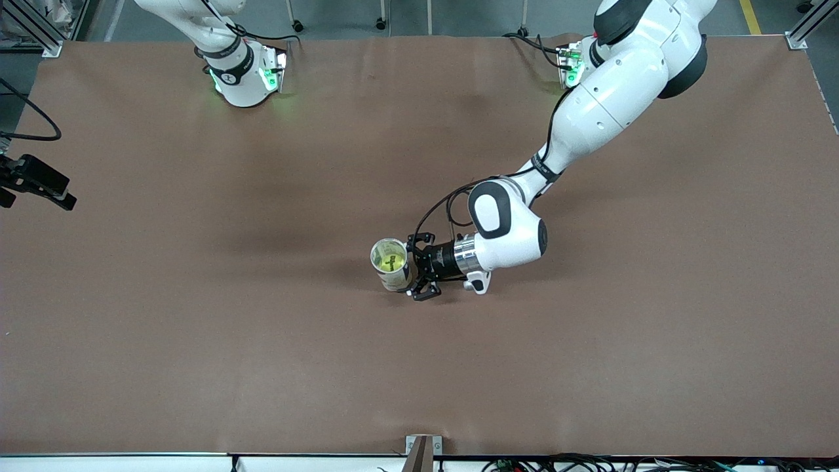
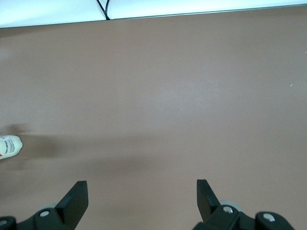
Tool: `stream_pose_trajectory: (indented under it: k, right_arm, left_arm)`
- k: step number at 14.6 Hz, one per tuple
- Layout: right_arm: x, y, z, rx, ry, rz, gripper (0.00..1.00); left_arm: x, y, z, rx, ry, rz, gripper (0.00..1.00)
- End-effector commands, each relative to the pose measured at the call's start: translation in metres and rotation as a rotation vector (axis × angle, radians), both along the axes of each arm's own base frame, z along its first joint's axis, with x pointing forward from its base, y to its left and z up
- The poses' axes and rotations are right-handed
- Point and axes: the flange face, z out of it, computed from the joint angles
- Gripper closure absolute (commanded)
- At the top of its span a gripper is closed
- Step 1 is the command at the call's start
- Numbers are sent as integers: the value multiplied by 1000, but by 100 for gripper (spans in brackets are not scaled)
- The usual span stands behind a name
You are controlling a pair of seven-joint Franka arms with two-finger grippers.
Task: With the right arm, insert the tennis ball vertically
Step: 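Lower the can upright onto the table with the left gripper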
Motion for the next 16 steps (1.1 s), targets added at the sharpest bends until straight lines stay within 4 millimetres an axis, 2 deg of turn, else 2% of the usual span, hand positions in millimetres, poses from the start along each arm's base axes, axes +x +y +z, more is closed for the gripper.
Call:
stream_pose_trajectory:
  k: [1,3,7,9,12,14,16]
  right_arm:
    - [2,-3,4,-17,-5,2,0]
    - [2,-2,4,-12,-5,2,0]
    - [2,3,4,-9,-5,10,0]
    - [2,1,4,-11,-5,7,0]
    - [2,1,4,-8,-6,9,0]
    - [2,4,4,-6,-6,13,0]
    - [2,5,4,-6,-6,14,0]
  left_arm:
    - [-12,4,5,15,-11,-30,0]
    - [-14,12,5,25,-17,-37,0]
    - [-15,13,5,24,-15,-42,0]
    - [-8,23,6,23,-11,-29,0]
    - [-17,27,6,33,-4,-51,0]
    - [-18,40,6,47,-16,-57,0]
    - [-26,44,14,67,-29,-77,0]
